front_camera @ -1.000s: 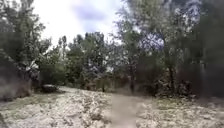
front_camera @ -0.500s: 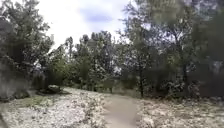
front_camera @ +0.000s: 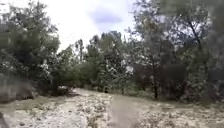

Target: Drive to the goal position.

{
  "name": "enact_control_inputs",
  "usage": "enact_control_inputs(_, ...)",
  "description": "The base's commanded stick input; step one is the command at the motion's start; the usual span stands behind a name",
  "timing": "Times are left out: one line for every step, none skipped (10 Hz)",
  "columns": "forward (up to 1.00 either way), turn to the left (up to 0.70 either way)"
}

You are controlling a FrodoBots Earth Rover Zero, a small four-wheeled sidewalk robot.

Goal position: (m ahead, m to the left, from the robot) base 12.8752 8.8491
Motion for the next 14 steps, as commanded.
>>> enact_control_inputs(0.85,0.34)
enact_control_inputs(0.85,0.24)
enact_control_inputs(0.85,0.0)
enact_control_inputs(0.85,0.0)
enact_control_inputs(0.85,0.0)
enact_control_inputs(0.85,0.12)
enact_control_inputs(0.85,0.32)
enact_control_inputs(0.85,0.25)
enact_control_inputs(0.85,0.14)
enact_control_inputs(0.85,0.0)
enact_control_inputs(0.85,0.0)
enact_control_inputs(0.85,0.18)
enact_control_inputs(0.85,0.28)
enact_control_inputs(0.85,0.3)
